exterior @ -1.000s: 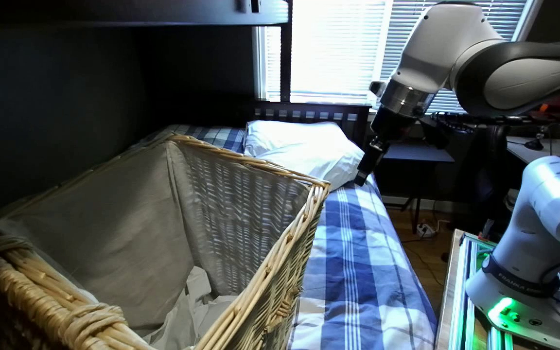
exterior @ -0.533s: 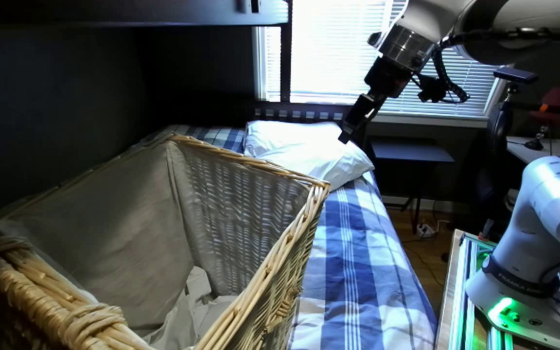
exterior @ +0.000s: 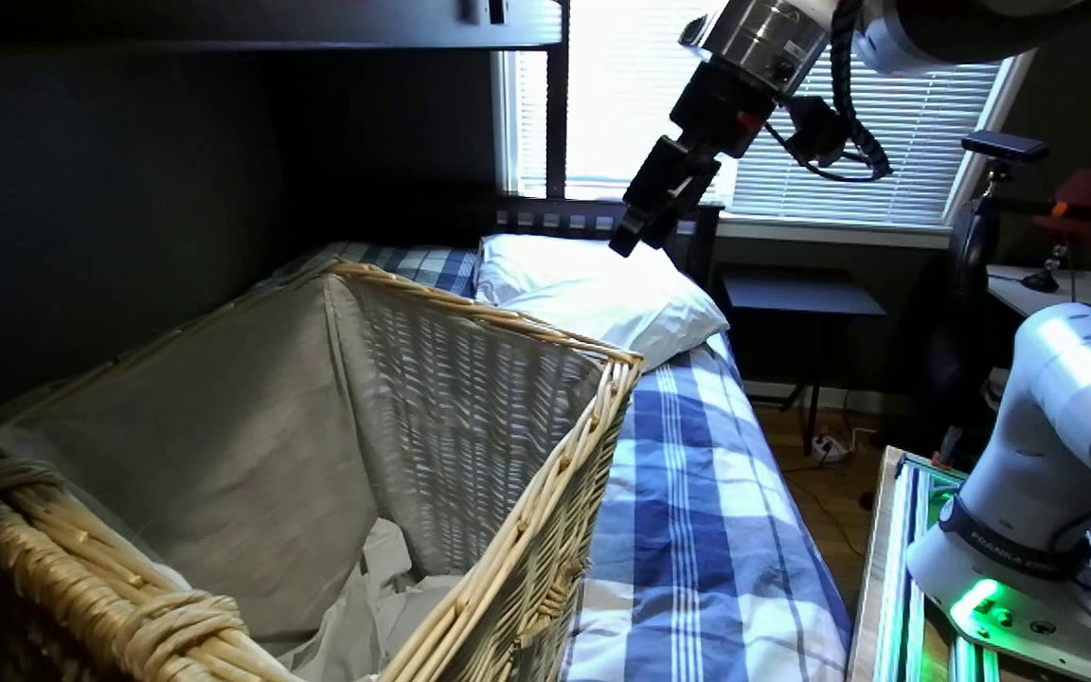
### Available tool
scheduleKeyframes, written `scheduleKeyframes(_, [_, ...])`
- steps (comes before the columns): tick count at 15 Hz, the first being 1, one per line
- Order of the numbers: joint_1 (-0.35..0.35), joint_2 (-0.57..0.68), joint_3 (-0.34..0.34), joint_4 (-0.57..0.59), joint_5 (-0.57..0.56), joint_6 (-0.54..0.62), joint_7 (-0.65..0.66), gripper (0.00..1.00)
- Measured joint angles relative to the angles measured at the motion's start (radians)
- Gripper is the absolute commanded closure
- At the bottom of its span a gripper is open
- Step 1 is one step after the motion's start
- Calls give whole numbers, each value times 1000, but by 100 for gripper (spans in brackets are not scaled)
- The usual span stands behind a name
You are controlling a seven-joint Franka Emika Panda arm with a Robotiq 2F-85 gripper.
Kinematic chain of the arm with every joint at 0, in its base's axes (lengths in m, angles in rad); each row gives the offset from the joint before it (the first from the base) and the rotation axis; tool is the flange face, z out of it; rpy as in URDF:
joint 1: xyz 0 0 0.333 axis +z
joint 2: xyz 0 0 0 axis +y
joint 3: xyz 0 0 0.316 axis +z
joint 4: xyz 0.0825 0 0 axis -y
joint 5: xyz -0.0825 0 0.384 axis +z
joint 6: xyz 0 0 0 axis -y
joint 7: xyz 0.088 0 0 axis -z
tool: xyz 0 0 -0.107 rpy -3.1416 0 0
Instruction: Lay the brown basket onto the bed by pulling it to the left
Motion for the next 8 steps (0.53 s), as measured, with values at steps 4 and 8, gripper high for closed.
scheduleKeyframes(4, [-8,102,91,98,-19,4,171,0])
scheduleKeyframes(8, [-10,183,122,154,-20,31,220,0])
